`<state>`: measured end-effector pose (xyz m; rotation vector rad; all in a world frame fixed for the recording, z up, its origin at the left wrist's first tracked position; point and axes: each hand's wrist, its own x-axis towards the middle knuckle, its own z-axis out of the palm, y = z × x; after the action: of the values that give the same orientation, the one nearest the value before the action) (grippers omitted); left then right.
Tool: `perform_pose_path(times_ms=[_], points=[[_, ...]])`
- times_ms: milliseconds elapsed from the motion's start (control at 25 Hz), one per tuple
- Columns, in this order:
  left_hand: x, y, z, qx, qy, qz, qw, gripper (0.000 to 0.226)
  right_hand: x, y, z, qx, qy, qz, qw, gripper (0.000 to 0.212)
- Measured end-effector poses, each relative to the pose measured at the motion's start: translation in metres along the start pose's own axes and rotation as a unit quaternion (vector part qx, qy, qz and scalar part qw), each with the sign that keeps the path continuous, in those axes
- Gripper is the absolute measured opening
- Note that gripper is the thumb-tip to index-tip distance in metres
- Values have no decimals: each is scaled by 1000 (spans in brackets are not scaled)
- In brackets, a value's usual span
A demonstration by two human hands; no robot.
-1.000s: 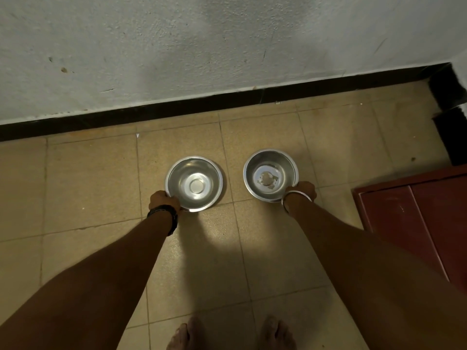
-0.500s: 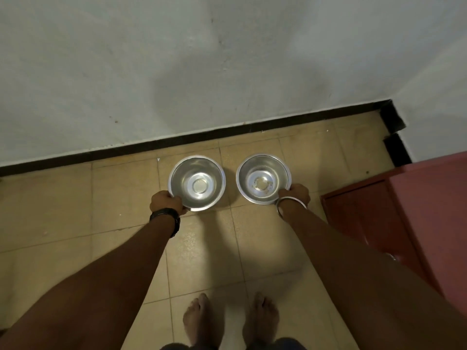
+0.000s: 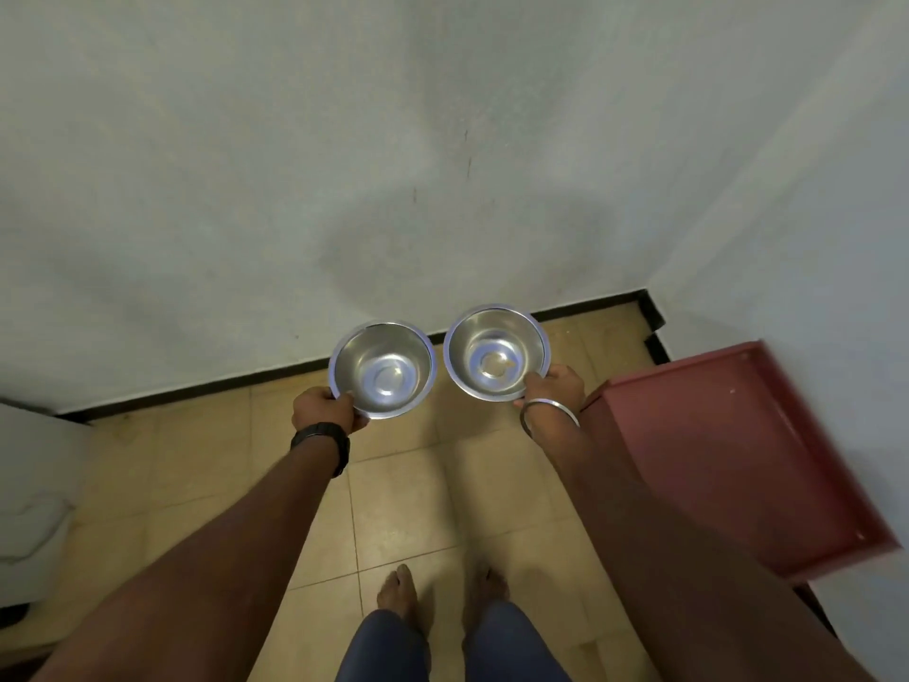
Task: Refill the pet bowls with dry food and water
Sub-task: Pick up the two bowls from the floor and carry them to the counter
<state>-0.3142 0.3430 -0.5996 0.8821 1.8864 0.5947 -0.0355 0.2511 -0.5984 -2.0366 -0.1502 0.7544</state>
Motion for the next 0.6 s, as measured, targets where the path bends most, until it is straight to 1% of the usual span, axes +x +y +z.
perform_pose_path(times_ms=[80, 160, 200, 320, 400, 600], points=[[-38, 36, -24, -26, 7, 12, 1000, 16, -29, -43, -31, 39, 6, -3, 999, 26], [-69, 72, -44, -46, 13, 35, 998, 17, -55, -85, -60, 62, 9, -6, 998, 13], [-82, 88, -53, -59, 11, 45, 997, 15, -66, -101, -73, 78, 8, -6, 997, 10], [-118, 139, -75, -106, 4, 76, 991, 16, -96, -151, -108, 110, 16, -24, 994, 10], [-130, 163, -82, -128, -5, 95, 987, 17, -108, -174, -122, 120, 28, -36, 992, 6], [-139, 206, -90, -149, -42, 128, 980, 22, -125, -206, -143, 133, 57, -50, 988, 8]])
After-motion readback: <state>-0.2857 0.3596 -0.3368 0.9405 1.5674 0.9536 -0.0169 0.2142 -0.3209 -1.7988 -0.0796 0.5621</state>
